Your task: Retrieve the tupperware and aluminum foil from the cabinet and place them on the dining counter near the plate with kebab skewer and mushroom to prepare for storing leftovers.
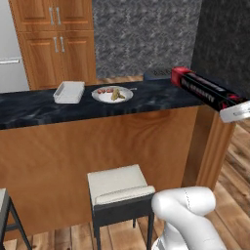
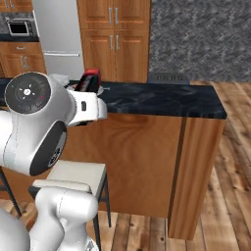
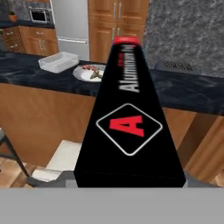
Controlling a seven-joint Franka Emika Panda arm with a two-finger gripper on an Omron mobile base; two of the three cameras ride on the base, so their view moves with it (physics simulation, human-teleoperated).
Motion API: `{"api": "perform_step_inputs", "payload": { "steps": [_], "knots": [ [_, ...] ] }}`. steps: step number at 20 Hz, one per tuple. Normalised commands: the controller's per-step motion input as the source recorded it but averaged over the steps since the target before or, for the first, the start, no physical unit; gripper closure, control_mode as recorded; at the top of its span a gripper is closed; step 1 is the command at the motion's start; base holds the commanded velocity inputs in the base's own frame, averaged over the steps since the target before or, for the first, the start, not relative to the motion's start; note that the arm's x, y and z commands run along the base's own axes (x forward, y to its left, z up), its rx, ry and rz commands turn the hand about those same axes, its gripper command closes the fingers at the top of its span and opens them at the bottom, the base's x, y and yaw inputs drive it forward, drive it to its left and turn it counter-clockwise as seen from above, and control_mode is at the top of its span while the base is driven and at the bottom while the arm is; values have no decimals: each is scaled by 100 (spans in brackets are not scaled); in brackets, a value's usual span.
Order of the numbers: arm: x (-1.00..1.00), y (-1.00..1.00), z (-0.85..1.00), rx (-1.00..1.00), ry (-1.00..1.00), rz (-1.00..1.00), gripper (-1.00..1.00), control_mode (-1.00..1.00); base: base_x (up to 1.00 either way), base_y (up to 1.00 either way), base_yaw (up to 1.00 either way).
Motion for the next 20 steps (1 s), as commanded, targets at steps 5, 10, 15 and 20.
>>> {"api": "perform_step_inputs", "payload": {
  "steps": [5, 10, 15, 20],
  "knots": [
    [69, 0, 2, 0, -8, 0, 100, -100, 0, 0, 0],
    [88, 7, -7, 0, 17, -9, 100, -100, 0, 0, 0],
    [93, 32, -18, 0, 18, -10, 100, -100, 0, 0, 0],
    [86, 34, -27, 0, 4, -4, 100, -100, 0, 0, 0]
  ]
}}
